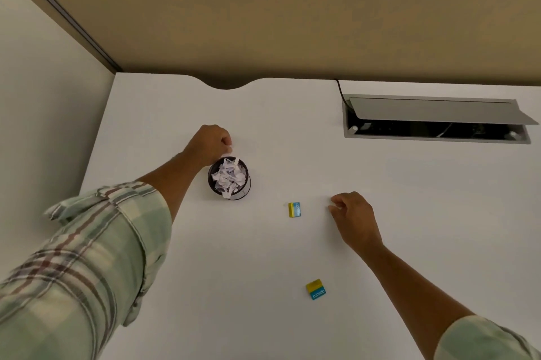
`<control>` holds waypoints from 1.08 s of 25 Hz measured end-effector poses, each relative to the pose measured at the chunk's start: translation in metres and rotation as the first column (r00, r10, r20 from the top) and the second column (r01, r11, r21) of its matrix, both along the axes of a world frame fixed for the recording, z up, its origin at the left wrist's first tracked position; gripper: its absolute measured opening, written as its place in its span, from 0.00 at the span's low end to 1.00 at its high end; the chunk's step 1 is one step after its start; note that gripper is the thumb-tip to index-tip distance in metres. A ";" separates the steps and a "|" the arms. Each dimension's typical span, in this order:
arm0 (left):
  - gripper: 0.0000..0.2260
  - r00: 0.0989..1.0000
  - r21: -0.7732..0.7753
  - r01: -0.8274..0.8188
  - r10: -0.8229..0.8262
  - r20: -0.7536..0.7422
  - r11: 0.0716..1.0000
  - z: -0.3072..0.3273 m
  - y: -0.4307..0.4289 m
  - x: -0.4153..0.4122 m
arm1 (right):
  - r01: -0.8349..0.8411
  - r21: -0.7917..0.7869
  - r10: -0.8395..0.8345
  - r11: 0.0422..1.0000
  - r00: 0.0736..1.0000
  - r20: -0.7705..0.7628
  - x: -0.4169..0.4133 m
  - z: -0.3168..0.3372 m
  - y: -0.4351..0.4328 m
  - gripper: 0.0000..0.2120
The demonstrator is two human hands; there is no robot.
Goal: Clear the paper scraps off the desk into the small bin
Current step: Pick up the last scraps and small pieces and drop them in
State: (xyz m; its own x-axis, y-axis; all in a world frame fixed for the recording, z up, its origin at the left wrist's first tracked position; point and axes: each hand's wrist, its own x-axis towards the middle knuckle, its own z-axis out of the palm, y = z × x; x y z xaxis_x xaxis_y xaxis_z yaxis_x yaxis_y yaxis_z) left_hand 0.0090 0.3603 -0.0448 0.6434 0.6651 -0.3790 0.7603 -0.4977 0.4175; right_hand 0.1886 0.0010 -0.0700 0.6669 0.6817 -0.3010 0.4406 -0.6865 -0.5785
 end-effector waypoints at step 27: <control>0.08 0.927 -0.110 -0.161 0.189 0.324 0.981 -0.010 -0.226 0.001 | 0.014 -0.034 -0.018 0.999 0.993 -0.120 0.002 0.009 -0.041 0.09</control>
